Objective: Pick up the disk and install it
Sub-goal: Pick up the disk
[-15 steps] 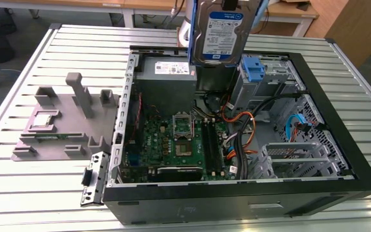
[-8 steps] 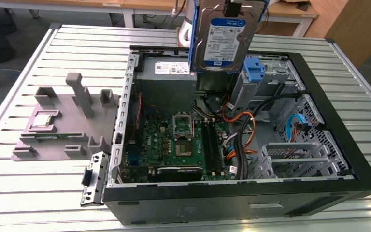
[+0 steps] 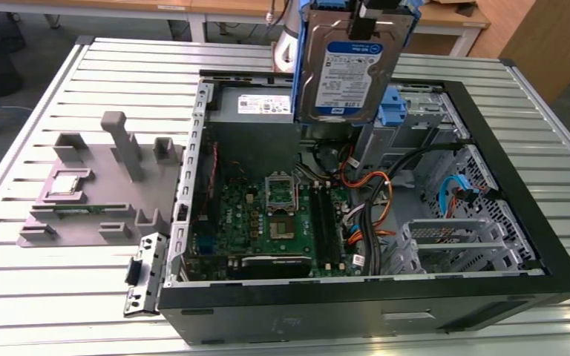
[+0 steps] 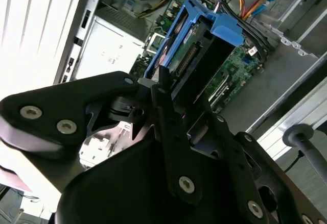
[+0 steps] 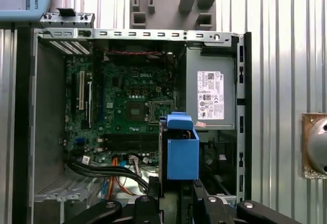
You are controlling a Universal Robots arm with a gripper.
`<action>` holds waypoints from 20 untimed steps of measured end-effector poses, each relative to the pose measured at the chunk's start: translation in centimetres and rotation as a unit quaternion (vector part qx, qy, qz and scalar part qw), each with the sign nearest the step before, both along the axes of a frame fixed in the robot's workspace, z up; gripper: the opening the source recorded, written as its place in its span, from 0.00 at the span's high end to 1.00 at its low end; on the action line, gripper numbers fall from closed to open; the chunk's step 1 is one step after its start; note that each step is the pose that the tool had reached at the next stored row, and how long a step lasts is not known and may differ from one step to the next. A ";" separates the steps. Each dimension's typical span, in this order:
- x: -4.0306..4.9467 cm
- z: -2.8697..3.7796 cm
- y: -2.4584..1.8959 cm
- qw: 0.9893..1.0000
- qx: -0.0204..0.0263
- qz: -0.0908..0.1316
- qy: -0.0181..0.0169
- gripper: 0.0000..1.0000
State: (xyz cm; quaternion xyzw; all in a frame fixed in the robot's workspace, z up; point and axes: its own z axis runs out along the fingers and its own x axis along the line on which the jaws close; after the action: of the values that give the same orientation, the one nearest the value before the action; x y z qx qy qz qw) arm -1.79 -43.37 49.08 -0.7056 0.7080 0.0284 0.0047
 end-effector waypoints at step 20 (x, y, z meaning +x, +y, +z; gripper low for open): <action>0.00 -0.25 -6.36 1.000 0.000 0.000 0.000 0.65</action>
State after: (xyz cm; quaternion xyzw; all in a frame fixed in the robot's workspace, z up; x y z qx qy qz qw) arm -1.79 -49.73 48.83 -0.7055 0.7081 0.0285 0.0048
